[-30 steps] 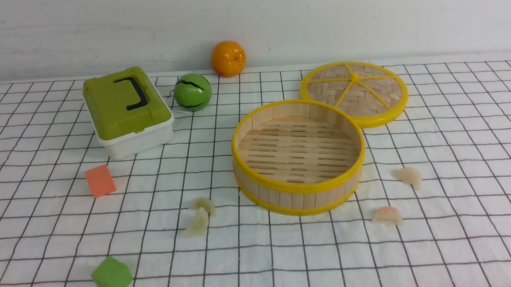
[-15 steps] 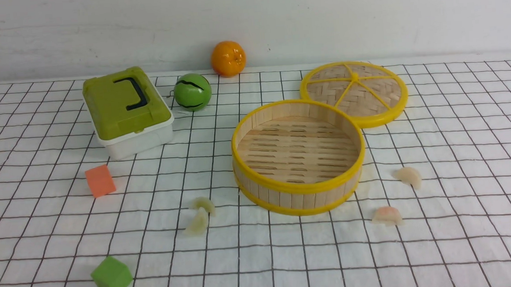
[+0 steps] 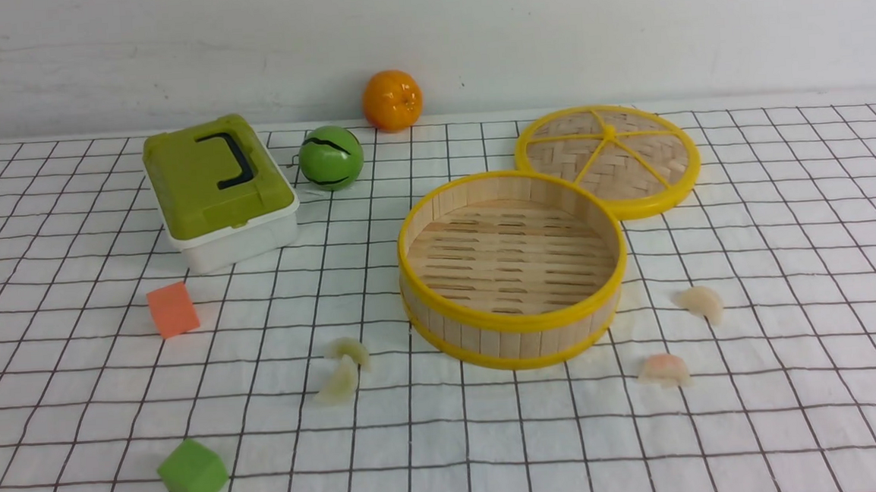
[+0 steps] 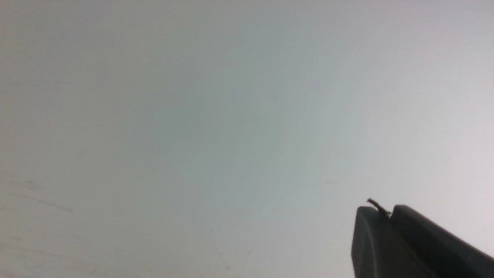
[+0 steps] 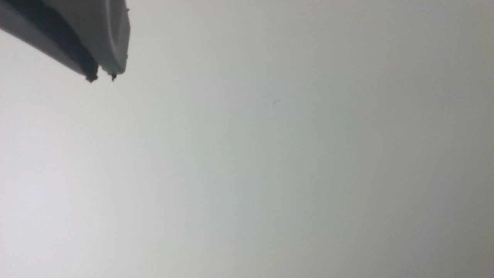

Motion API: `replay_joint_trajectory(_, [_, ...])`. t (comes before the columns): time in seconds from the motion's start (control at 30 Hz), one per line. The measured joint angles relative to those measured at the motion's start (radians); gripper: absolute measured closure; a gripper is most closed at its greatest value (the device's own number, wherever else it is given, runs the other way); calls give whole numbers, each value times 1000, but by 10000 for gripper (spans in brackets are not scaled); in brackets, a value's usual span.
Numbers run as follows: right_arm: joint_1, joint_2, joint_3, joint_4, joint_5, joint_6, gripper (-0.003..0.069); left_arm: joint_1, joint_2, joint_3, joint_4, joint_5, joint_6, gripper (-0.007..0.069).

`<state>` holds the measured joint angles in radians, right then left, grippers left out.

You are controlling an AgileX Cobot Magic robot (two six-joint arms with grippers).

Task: Put the dumplings into the steamer on the table with the white tablecloth.
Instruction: 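Reach for and grasp a dumpling on the table with the left gripper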

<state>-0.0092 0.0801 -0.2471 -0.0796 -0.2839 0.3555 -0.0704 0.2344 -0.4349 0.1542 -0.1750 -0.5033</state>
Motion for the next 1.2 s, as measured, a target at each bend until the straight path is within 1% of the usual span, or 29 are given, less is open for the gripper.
replay_joint_trajectory(0.03, [0,38,-59,-31,90,-19,673,0,92,-71,24,53,-2,637])
replay_joint_trajectory(0.07, [0,79,-99,-62,169,-45,677,0,189,-124,31,87,-10,637])
replay_joint_trajectory(0.1, [0,99,-105,-68,183,-49,677,0,204,-131,31,92,-12,637])
replay_joint_trajectory(0.13, [0,150,-142,-112,310,-73,676,0,315,-188,30,146,-44,637])
replay_joint_trajectory(0.17, [0,157,-145,-115,324,-73,676,0,328,-188,29,155,-44,637])
replay_joint_trajectory(0.2, [0,220,-160,-139,439,-85,673,0,429,-249,19,259,-87,637])
replay_joint_trajectory(0.23, [0,227,-162,-141,469,-86,673,0,452,-257,16,272,-91,637])
replay_joint_trajectory(0.27, [0,275,-164,-142,572,-87,673,0,533,-319,-9,379,-112,637])
replay_joint_trajectory(0.33, [0,335,-164,-126,701,-94,671,0,629,-389,-57,542,-100,637])
replay_joint_trajectory(0.37, [0,345,-164,-119,728,-96,671,0,649,-397,-70,558,-95,637])
replay_joint_trajectory(0.4, [0,382,-164,-78,819,-119,671,0,731,-456,-134,671,-34,637])
replay_joint_trajectory(0.43, [3,404,-164,-32,871,-153,671,0,790,-501,-194,744,48,637])
replay_joint_trajectory(0.47, [3,404,-164,-32,871,-153,671,0,800,-501,-205,755,48,637])
replay_joint_trajectory(0.5, [19,433,-164,38,903,-239,671,0,878,-548,-307,847,169,637])
replay_joint_trajectory(0.53, [35,452,-164,89,910,-288,671,0,945,-572,-406,898,253,637])
replay_joint_trajectory(0.6, [70,491,-164,175,911,-392,671,-2,1042,-602,-542,966,415,637])
replay_joint_trajectory(0.67, [99,523,-164,235,911,-456,671,-14,1098,-616,-618,995,522,637])
replay_joint_trajectory(0.7, [99,523,-164,241,911,-464,671,-16,1098,-618,-618,997,536,637])
replay_joint_trajectory(0.73, [123,553,-164,277,911,-501,671,-38,1157,-633,-653,1012,610,636])
replay_joint_trajectory(0.77, [144,583,-164,318,910,-533,671,-71,1205,-651,-664,1018,651,629])
replay_joint_trajectory(0.83, [158,604,-164,338,910,-552,671,-98,1240,-668,-659,1019,667,619])
replay_joint_trajectory(0.9, [182,648,-164,370,901,-586,670,-175,1332,-724,-595,1020,676,568])
replay_joint_trajectory(0.93, [187,656,-164,376,897,-589,670,-198,1361,-744,-551,1020,672,540])
replay_joint_trajectory(0.97, [186,658,-164,377,897,-590,670,-209,1368,-754,-542,1020,669,533])
replay_joint_trajectory(1.0, [189,665,-164,388,890,-597,670,-249,1433,-793,-452,1020,666,469])
replay_joint_trajectory(1.07, [189,666,-165,391,875,-600,670,-290,1502,-838,-355,1007,664,386])
replay_joint_trajectory(1.1, [189,666,-165,391,872,-600,670,-296,1509,-847,-346,1003,664,379])
replay_joint_trajectory(1.17, [189,666,-165,391,864,-600,669,-323,1590,-898,-255,982,655,281])
replay_joint_trajectory(1.2, [189,666,-166,391,864,-600,669,-324,1601,-901,-246,978,653,275])
